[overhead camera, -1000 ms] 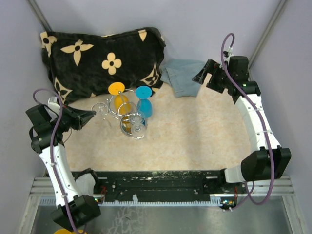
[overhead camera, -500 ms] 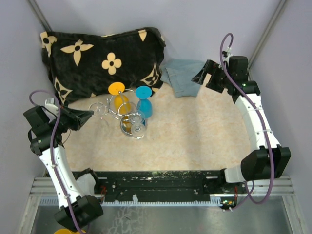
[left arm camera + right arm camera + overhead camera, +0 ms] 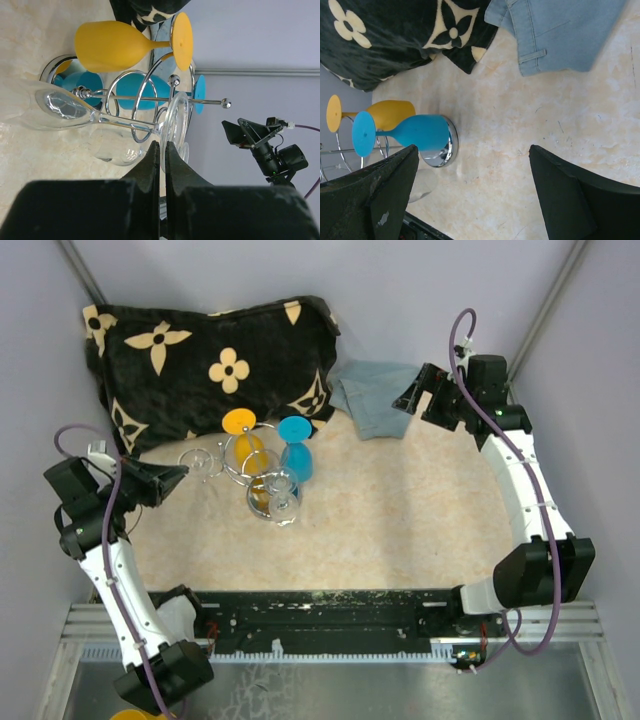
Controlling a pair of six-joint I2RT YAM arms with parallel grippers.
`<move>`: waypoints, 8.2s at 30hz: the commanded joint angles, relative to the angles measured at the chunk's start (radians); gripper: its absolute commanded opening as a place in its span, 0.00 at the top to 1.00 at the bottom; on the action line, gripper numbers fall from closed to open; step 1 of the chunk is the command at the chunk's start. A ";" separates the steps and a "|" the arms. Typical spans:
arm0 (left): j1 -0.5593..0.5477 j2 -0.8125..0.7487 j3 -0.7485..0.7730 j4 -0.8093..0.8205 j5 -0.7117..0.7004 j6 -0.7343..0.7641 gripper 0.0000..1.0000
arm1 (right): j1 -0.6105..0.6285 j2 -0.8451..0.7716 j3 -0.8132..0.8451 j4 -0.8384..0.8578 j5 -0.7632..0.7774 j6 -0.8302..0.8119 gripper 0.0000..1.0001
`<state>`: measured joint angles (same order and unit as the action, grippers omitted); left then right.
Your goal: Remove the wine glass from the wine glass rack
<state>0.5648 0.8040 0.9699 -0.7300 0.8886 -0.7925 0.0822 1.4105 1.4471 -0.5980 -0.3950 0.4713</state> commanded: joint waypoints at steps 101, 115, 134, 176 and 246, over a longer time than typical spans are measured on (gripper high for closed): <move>-1.582 0.801 0.733 0.533 -0.710 1.439 1.00 | -0.289 -0.008 0.277 0.124 -0.482 0.318 0.03; -1.654 0.764 0.638 0.581 -0.719 1.536 1.00 | -0.266 -0.072 0.152 0.069 -0.457 0.254 0.03; -1.674 0.720 0.627 0.548 -0.729 1.532 1.00 | -0.236 -0.061 0.089 0.134 -0.451 0.275 0.02; -1.686 0.723 0.614 0.549 -0.729 1.542 1.00 | -0.153 0.047 0.050 0.397 -0.591 0.483 0.45; -1.375 0.856 1.116 0.032 -0.747 0.832 0.27 | 0.058 0.388 -0.474 1.901 1.138 -0.722 0.95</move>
<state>-0.8322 1.6424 2.0678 -0.6930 0.0986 0.0772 0.1410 1.7298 0.9855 0.9703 0.6556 -0.1581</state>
